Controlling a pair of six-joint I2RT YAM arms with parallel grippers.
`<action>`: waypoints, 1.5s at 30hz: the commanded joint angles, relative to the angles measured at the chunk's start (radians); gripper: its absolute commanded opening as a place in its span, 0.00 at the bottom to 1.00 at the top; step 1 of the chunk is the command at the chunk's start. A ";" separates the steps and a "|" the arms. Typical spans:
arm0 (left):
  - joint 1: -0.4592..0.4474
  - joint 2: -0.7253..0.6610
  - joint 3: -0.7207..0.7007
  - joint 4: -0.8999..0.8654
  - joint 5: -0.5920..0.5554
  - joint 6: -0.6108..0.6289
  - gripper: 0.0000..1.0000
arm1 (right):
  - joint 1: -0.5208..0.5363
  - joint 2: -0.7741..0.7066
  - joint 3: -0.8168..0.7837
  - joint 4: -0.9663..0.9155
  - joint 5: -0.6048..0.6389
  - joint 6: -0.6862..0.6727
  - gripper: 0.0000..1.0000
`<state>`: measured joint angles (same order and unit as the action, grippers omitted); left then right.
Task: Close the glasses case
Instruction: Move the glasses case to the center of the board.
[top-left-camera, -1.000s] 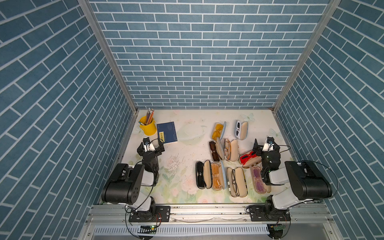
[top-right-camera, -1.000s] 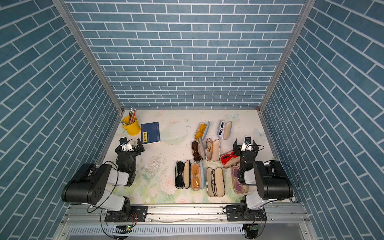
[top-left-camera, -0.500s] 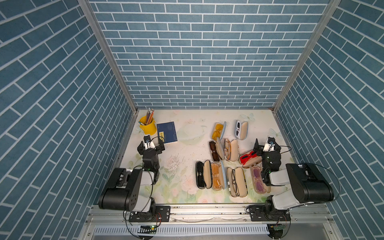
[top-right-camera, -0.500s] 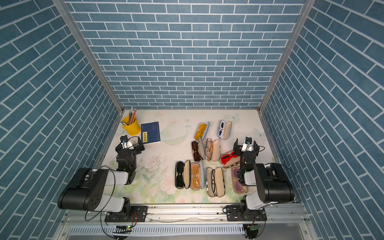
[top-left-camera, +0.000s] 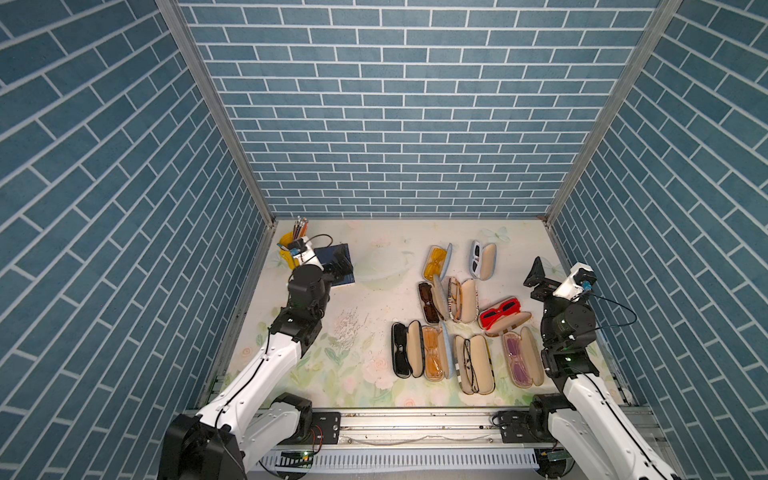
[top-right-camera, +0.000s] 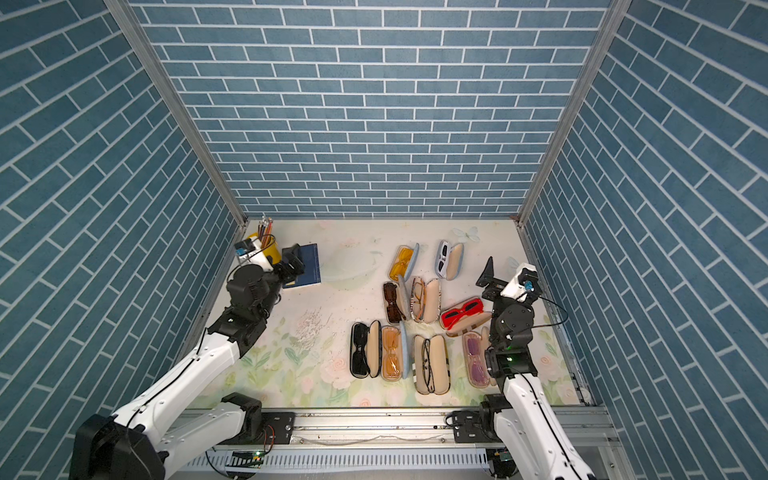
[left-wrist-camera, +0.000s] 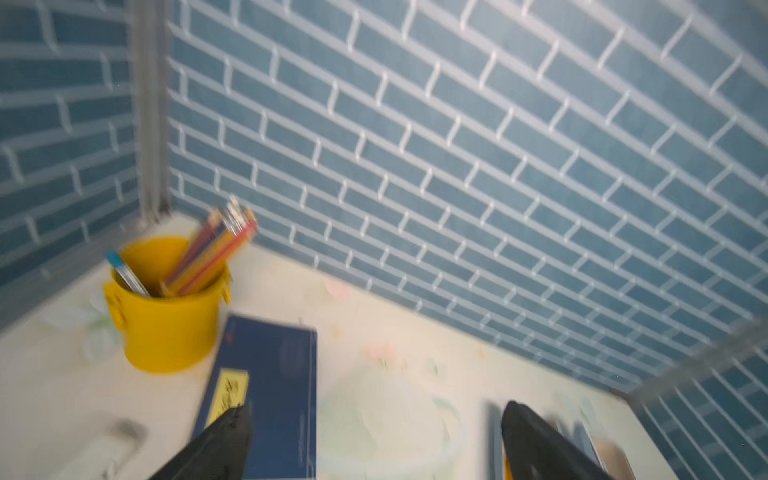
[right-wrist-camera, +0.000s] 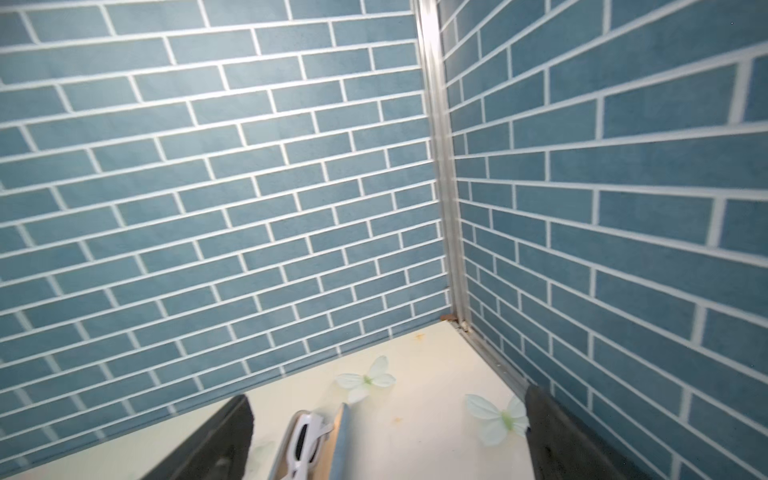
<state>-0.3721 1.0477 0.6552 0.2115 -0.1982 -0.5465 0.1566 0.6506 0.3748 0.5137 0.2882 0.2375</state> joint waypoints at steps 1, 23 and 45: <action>-0.082 0.037 0.000 -0.237 0.098 -0.105 1.00 | 0.015 -0.044 0.078 -0.300 -0.190 0.119 0.99; -0.506 0.337 0.085 -0.464 0.071 -0.169 0.48 | 0.637 0.097 0.132 -0.626 -0.269 0.347 0.95; -0.614 0.393 0.086 -0.537 0.008 -0.230 0.29 | 0.741 0.132 0.117 -0.623 -0.192 0.356 0.94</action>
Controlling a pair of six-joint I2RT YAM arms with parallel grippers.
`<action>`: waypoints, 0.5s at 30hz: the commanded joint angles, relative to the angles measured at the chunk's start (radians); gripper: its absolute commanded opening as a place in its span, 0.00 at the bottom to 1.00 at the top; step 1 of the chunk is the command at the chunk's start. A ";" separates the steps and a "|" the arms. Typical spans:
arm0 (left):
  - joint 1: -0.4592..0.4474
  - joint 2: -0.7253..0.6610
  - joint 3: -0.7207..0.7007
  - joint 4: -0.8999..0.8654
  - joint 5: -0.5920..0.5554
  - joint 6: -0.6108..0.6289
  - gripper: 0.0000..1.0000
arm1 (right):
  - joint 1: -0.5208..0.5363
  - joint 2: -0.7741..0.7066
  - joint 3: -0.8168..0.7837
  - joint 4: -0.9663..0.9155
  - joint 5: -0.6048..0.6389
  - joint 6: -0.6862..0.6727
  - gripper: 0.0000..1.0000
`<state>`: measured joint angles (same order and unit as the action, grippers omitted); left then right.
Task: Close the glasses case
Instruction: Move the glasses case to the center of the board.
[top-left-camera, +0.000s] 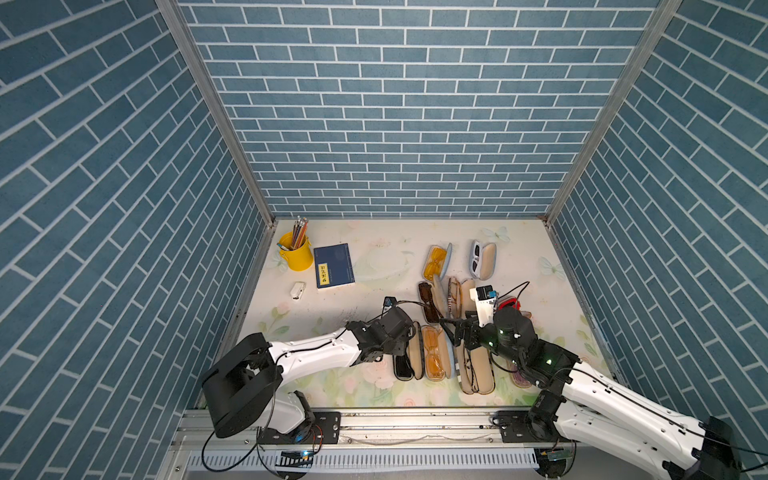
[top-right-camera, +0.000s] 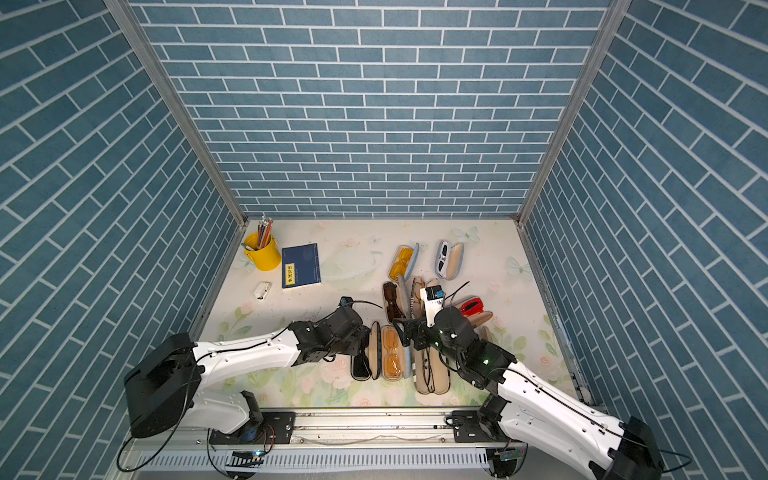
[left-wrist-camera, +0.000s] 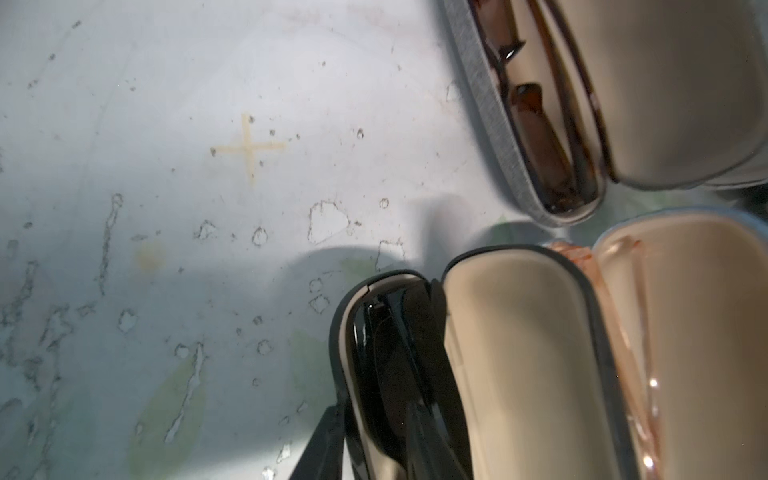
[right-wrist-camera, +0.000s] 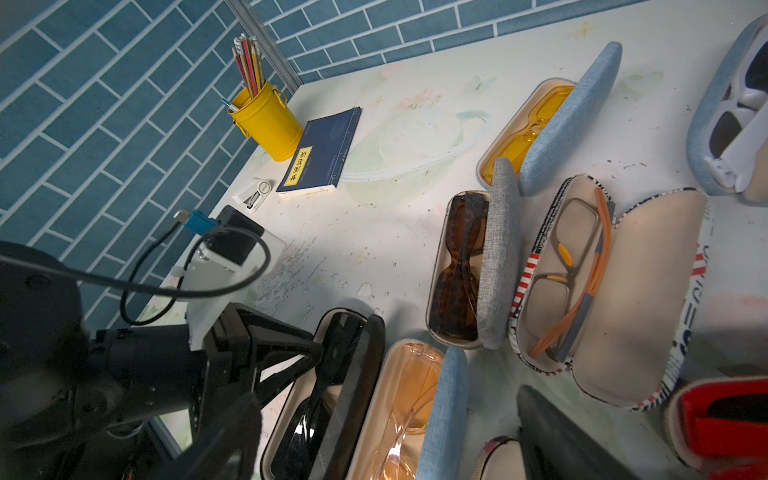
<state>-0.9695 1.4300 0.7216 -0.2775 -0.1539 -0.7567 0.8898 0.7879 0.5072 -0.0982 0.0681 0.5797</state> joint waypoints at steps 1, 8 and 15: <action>-0.022 0.010 0.021 -0.053 -0.043 -0.023 0.28 | 0.009 -0.006 -0.016 -0.011 0.027 0.014 0.94; -0.044 -0.020 0.010 -0.075 -0.076 -0.050 0.28 | 0.014 -0.003 -0.026 -0.002 0.029 0.014 0.94; -0.052 -0.050 0.011 -0.068 -0.073 -0.058 0.27 | 0.018 0.001 -0.039 0.016 0.024 0.020 0.94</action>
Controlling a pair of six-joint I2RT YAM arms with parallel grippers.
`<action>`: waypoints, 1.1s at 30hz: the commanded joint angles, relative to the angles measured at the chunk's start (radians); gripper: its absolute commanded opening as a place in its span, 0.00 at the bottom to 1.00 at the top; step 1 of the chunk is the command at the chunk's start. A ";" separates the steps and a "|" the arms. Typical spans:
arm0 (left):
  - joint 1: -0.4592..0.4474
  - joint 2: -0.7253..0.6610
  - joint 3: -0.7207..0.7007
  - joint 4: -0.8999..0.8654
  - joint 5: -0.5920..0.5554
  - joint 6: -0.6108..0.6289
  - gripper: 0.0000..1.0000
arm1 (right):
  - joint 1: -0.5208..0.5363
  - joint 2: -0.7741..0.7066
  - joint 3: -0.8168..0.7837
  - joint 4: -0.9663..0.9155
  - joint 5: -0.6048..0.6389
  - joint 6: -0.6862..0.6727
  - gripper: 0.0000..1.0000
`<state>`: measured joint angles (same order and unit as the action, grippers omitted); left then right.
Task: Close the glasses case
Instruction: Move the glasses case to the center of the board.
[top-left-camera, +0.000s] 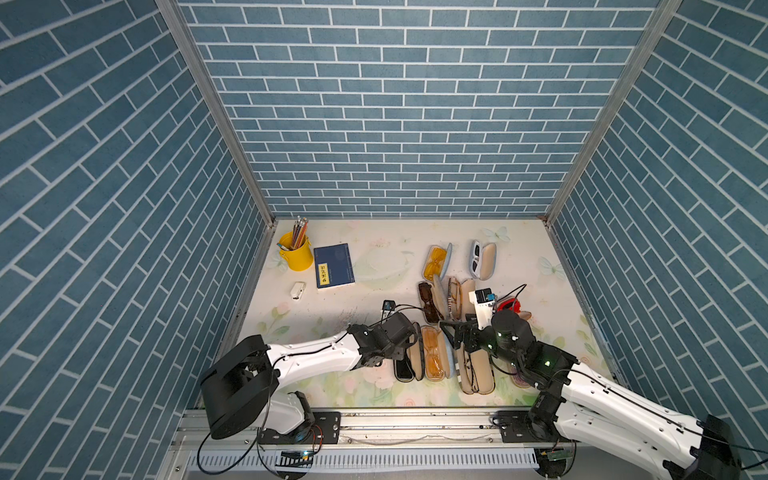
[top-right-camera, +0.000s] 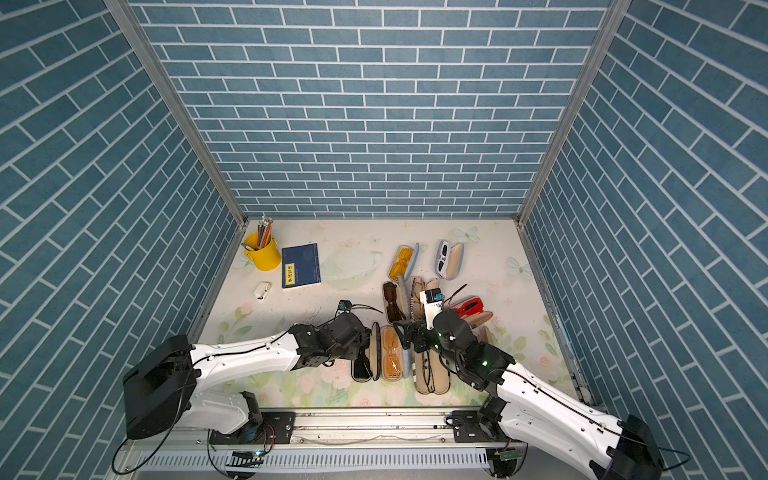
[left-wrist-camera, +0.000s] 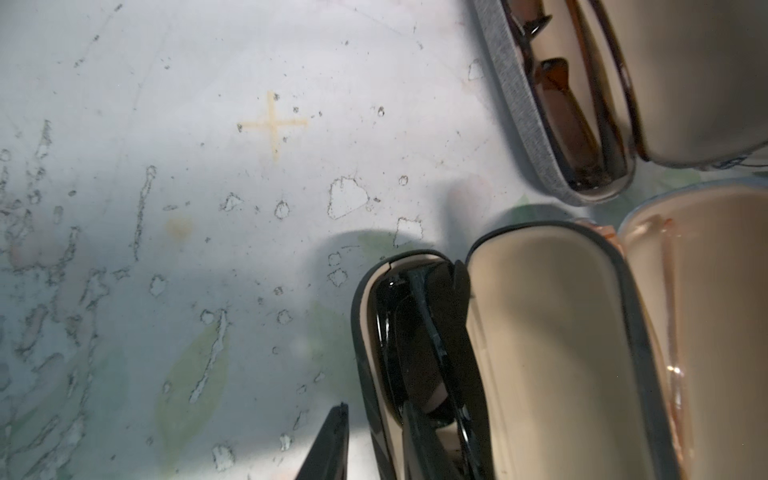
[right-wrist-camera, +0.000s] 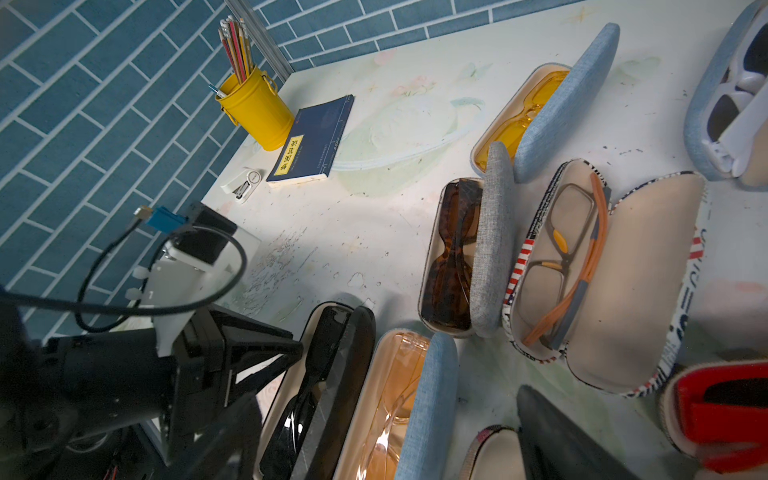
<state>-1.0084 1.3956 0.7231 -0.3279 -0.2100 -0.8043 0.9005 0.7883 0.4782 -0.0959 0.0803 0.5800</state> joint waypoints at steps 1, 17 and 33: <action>-0.016 -0.010 0.011 -0.016 -0.013 -0.011 0.27 | 0.009 0.000 -0.012 0.015 0.013 0.019 0.93; -0.044 0.049 -0.027 0.024 -0.025 -0.037 0.13 | 0.048 0.007 -0.015 0.032 0.001 0.029 0.92; -0.045 0.018 -0.098 0.091 -0.024 -0.057 0.12 | 0.163 0.138 0.003 0.096 0.020 0.074 0.88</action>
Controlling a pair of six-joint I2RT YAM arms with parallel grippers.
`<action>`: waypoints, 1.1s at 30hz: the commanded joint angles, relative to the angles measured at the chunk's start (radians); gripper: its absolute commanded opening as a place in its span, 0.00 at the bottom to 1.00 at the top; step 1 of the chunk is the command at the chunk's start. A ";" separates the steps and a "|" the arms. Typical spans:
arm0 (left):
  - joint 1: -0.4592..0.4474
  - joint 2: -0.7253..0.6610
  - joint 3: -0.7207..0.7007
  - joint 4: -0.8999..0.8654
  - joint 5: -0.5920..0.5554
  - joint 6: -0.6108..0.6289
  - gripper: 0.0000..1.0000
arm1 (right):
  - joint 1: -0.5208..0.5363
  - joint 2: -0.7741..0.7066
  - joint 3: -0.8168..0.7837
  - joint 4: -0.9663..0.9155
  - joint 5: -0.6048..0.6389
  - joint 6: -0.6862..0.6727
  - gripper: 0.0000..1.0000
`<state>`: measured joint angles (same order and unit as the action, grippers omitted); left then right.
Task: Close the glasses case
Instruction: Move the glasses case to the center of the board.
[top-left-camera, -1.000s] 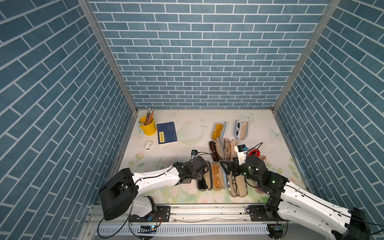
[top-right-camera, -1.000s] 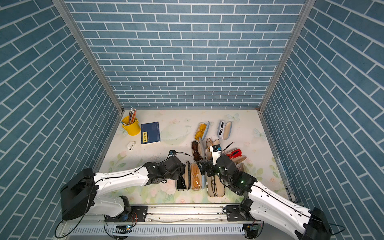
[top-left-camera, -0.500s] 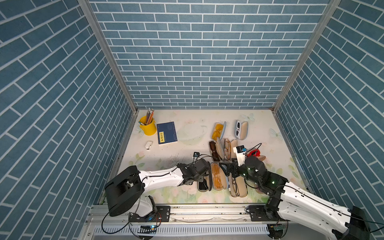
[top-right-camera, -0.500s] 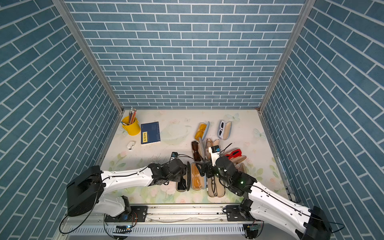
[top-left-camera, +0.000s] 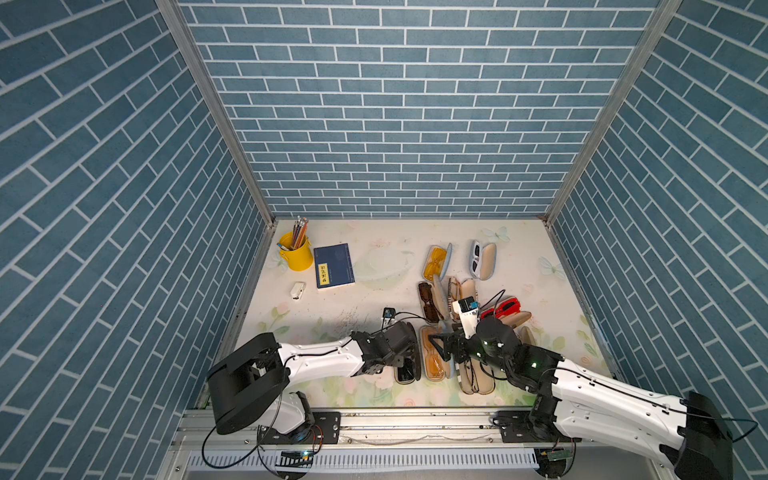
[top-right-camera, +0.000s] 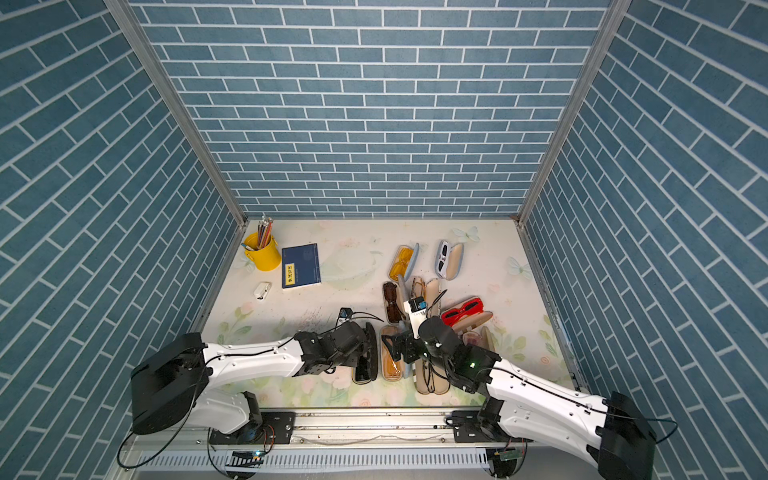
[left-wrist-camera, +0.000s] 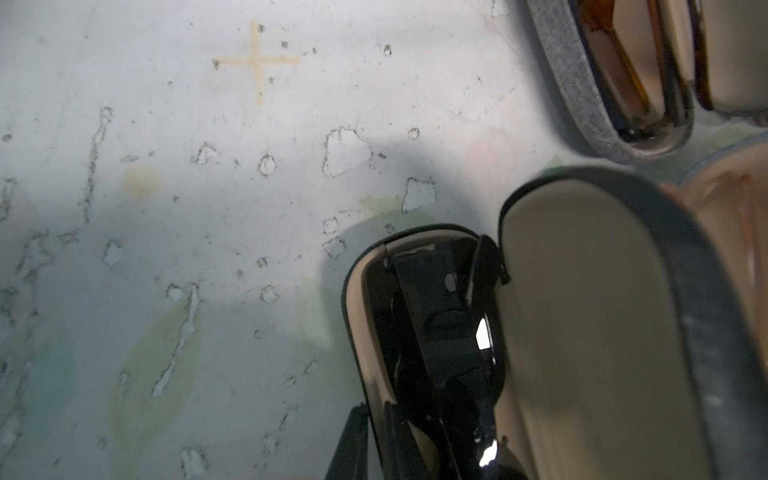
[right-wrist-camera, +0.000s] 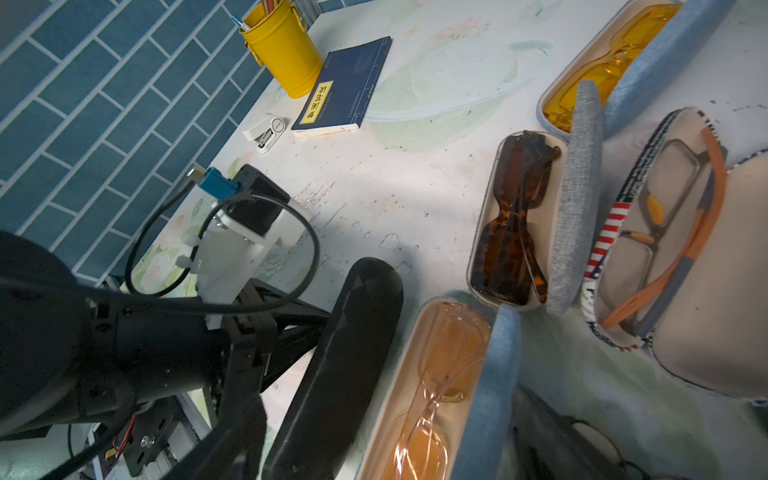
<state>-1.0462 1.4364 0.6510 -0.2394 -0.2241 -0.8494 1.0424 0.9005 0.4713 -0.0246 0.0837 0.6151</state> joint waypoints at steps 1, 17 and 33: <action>-0.007 -0.029 -0.030 0.005 -0.012 -0.015 0.12 | 0.027 0.037 0.015 0.027 0.017 0.045 0.86; -0.007 -0.081 -0.083 0.058 -0.025 -0.028 0.12 | 0.134 0.262 0.063 0.189 -0.014 0.106 0.51; -0.005 -0.114 -0.124 0.083 -0.048 -0.042 0.10 | 0.165 0.371 0.077 0.243 0.011 0.128 0.39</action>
<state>-1.0470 1.3380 0.5476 -0.1516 -0.2466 -0.8860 1.1976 1.2518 0.5217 0.1925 0.0776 0.7265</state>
